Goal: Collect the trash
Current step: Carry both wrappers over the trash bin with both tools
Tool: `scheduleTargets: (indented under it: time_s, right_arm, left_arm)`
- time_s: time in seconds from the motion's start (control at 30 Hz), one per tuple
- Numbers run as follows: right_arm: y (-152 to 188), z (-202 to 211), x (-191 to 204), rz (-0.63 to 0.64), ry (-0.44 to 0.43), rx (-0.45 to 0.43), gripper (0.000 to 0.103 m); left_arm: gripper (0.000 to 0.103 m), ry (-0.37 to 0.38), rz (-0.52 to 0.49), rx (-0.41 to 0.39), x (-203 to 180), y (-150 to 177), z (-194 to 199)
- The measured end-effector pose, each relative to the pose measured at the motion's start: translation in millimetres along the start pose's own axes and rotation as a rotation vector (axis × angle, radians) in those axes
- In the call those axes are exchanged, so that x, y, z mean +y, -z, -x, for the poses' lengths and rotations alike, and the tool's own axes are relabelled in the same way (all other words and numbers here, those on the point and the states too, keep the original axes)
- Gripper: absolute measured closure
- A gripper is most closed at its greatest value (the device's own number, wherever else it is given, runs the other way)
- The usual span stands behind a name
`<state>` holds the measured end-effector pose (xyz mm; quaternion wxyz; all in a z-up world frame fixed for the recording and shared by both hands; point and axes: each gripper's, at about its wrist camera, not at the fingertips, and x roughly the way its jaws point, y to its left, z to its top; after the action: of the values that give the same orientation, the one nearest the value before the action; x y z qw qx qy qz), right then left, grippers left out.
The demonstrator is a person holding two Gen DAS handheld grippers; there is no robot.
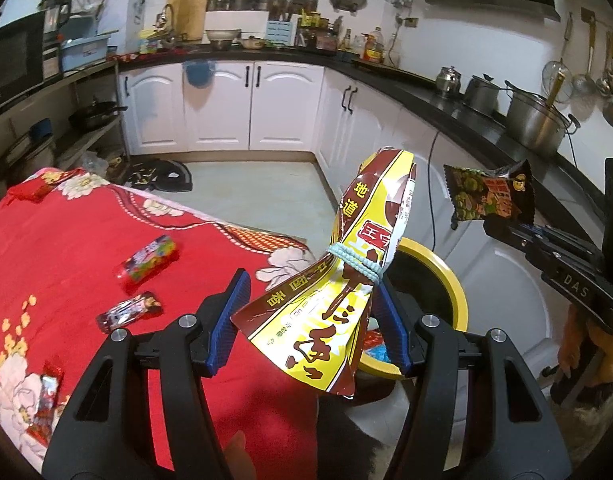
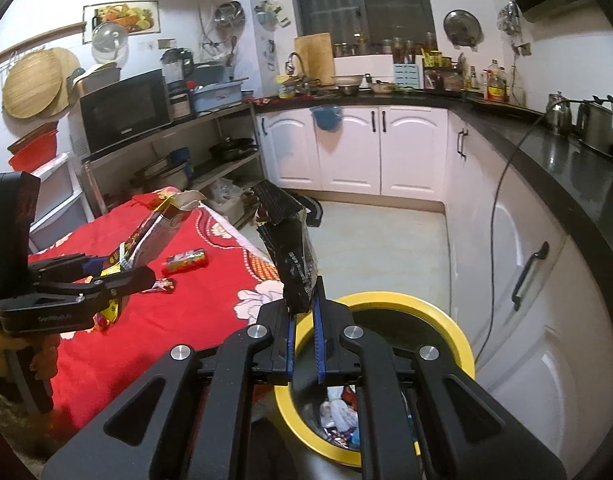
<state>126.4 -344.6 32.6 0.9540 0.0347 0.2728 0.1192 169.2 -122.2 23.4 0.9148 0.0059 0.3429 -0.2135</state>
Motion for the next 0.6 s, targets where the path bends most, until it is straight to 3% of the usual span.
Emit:
scheduleTargets:
  time_s: [0.6]
  right_arm:
    - [18,4,-33,-0.043,0.080,0.023,0.095]
  left_arm:
    - [0.051,0.061,-0.063,0.040,-36,-1,-33]
